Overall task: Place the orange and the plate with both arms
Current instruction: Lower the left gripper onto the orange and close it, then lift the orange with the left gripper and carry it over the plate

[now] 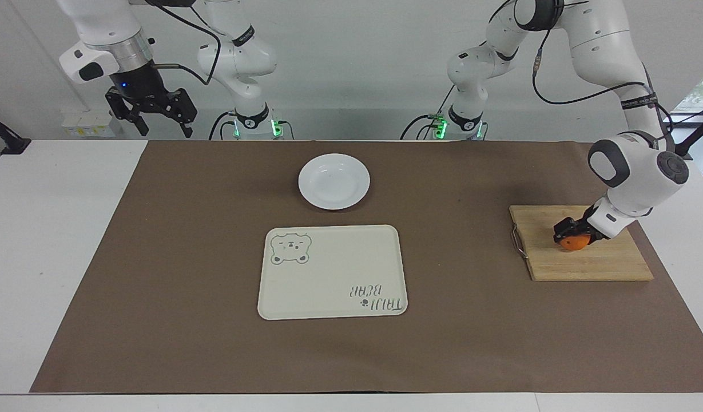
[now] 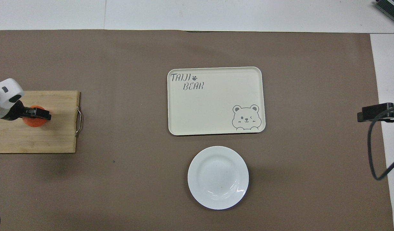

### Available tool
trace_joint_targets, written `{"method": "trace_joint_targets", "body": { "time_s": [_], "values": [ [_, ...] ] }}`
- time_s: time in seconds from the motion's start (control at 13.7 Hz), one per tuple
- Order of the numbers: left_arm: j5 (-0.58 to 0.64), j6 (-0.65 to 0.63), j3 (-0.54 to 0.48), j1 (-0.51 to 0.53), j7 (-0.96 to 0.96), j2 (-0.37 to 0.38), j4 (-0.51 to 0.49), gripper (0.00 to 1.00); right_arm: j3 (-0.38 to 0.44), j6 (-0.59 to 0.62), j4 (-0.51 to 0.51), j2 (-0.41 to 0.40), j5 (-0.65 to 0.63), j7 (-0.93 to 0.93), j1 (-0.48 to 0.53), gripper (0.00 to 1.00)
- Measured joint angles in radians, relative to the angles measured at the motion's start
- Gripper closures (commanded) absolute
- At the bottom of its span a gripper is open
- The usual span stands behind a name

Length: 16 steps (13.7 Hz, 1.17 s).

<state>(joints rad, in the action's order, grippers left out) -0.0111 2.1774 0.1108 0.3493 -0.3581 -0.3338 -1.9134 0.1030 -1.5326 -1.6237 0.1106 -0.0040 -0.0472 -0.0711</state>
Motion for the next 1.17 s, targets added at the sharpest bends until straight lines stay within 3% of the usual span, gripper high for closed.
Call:
{"method": "trace_joint_targets", "body": {
  "time_s": [0.22,0.29,0.37,0.44,0.95,1.17],
  "values": [
    [0.000,0.000,0.000,0.005,0.003,0.000,0.000,0.00,0.000,0.000,0.000,0.000,0.000,0.000,0.000,0.00],
    [0.000,0.000,0.000,0.007,0.003,0.000,-0.001,0.23,0.000,0.000,0.000,0.000,0.000,0.000,0.000,0.00],
    [0.000,0.000,0.000,0.009,-0.006,0.000,-0.002,0.82,0.000,0.000,0.000,0.000,0.000,0.000,0.000,0.00],
    [0.000,0.001,0.000,0.011,-0.025,0.000,-0.002,1.00,0.000,0.000,0.000,0.000,0.000,0.000,0.000,0.00],
    [0.000,-0.011,0.006,0.012,-0.036,0.005,0.003,1.00,-0.010,0.028,0.000,0.000,0.000,0.000,-0.003,0.00],
    [0.000,-0.083,0.018,0.007,-0.017,0.023,0.051,1.00,-0.038,0.041,0.000,0.000,0.000,0.000,-0.003,0.00]
  ]
}}
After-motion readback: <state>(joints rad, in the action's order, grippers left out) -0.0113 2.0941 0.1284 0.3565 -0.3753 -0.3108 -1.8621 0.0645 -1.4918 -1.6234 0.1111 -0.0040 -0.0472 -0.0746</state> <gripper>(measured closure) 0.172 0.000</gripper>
